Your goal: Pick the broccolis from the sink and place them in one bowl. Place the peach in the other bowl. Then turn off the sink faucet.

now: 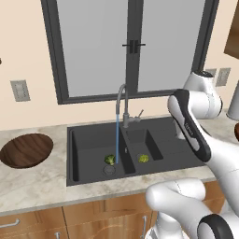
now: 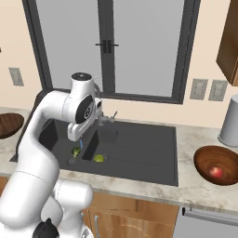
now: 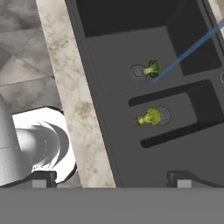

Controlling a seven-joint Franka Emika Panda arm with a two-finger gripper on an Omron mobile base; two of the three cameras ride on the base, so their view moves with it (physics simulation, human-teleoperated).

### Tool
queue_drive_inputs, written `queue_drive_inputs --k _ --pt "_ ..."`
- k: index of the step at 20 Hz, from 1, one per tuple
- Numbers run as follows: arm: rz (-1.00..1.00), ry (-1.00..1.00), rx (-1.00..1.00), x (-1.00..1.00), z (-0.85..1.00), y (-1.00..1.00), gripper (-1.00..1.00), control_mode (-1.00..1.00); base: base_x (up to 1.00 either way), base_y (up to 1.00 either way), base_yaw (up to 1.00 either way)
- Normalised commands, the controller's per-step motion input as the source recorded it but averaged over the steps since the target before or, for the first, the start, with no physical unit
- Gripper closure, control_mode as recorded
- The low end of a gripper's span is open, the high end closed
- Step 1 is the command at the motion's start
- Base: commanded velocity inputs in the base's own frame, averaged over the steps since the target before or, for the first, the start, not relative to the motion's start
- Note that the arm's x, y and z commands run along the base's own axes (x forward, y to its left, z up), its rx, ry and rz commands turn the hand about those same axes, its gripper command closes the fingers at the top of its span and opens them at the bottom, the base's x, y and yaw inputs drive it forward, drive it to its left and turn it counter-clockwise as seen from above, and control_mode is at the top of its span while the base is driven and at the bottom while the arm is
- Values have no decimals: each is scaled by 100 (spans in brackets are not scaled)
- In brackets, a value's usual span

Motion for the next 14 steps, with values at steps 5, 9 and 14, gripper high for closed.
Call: queue_drive_inputs --k 5,9,14 --pt "-1 1 -3 0 0 2 -100 -100 0 0 0" --pt "-10 0 -2 0 0 4 -100 -100 0 0 0" --pt "-8 1 0 2 -10 10 -100 -100 0 0 0"
